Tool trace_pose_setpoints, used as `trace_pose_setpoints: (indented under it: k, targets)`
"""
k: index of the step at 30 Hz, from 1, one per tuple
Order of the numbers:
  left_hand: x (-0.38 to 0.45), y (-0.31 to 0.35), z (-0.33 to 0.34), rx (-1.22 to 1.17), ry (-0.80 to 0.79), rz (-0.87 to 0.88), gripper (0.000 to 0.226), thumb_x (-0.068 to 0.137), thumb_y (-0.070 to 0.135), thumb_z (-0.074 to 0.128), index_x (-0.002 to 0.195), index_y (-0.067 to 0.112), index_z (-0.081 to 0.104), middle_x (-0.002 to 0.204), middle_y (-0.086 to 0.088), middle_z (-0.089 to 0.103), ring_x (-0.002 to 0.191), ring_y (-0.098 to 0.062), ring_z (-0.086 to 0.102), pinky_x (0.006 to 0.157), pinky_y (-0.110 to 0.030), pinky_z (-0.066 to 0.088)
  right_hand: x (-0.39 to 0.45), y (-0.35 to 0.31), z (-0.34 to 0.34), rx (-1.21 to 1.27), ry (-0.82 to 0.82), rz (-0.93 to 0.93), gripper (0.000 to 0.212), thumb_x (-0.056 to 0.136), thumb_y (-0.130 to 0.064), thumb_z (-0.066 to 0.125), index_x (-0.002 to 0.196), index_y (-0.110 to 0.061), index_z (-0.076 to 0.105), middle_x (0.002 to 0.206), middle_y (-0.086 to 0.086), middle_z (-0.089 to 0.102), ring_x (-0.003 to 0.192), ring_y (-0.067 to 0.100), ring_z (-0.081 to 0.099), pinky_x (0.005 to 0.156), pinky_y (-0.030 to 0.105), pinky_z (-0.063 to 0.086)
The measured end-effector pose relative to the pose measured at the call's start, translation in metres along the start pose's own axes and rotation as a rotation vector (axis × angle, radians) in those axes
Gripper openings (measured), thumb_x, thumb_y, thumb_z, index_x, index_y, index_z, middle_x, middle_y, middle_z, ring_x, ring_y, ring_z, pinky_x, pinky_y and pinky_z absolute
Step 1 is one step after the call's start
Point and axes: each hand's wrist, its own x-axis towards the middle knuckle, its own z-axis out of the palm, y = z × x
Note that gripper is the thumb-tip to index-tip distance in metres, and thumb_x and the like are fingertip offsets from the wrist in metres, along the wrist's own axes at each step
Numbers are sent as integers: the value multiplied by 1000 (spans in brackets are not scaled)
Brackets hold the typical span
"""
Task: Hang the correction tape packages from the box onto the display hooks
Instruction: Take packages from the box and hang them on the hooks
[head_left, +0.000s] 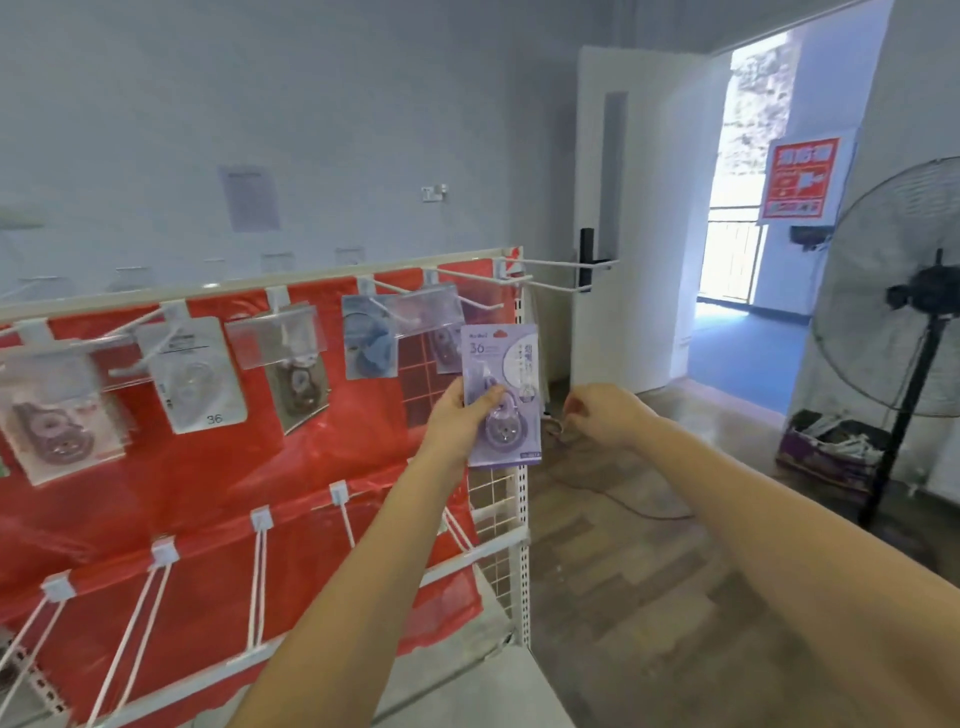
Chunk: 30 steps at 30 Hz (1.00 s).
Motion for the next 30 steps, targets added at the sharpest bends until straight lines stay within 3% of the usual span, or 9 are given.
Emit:
trace_pose_setpoints:
  k: [3, 7, 10, 13, 17, 22, 26, 30]
  targets:
    - [28, 3, 6, 4, 49, 64, 20, 87, 16, 67, 106, 20, 63, 115, -12, 68, 106, -31, 64, 96, -50, 49, 23, 13, 4, 16, -11, -5, 25, 95, -21, 48, 104, -7, 66, 103, 10, 68, 93, 26, 62, 88, 35, 49]
    - [54, 2, 8, 36, 65, 107, 20, 86, 22, 68, 106, 23, 63, 112, -6, 68, 105, -25, 64, 95, -42, 50, 57, 18, 7, 18, -26, -25, 24, 95, -21, 46, 106, -6, 62, 105, 13, 67, 98, 29, 60, 86, 35, 48]
    - [66, -7, 11, 54, 84, 170, 15, 90, 15, 63, 103, 20, 61, 102, -3, 68, 91, -15, 64, 80, -22, 54, 86, 12, 9, 0, -56, -49, 26, 96, -24, 46, 107, -6, 62, 106, 13, 66, 98, 30, 60, 85, 35, 48]
    - [70, -17, 13, 46, 84, 217, 14, 91, 9, 59, 101, 18, 60, 92, 4, 68, 79, -6, 67, 67, -14, 53, 116, 11, 23, -46, -69, -137, 28, 95, -29, 45, 109, -10, 61, 108, 9, 66, 97, 27, 61, 86, 39, 50]
    - [70, -20, 20, 87, 91, 255, 15, 90, 15, 61, 97, 28, 61, 94, 9, 70, 85, -3, 69, 73, -17, 55, 153, 13, 49, -41, -162, -204, 24, 95, -16, 44, 110, -10, 62, 114, 8, 64, 103, 25, 60, 88, 37, 50]
    - [71, -21, 23, 131, 160, 285, 16, 87, 21, 64, 102, 27, 63, 102, 2, 73, 97, -15, 69, 84, -31, 56, 171, 6, 44, -6, -209, -294, 28, 95, -20, 53, 116, -3, 61, 121, 13, 62, 111, 29, 57, 92, 31, 44]
    - [74, -20, 25, 151, 248, 292, 18, 88, 18, 63, 103, 26, 65, 97, 5, 74, 90, -10, 70, 76, -22, 56, 211, 15, 59, 25, -254, -297, 30, 96, -25, 50, 120, -10, 60, 125, 8, 61, 111, 24, 57, 93, 32, 44]
    - [90, -25, 24, 233, 334, 266, 14, 89, 21, 63, 103, 23, 67, 99, 3, 74, 93, -12, 69, 83, -30, 55, 239, 19, 65, -6, -272, -389, 37, 95, -28, 53, 127, -11, 57, 129, 9, 59, 113, 25, 56, 96, 34, 44]
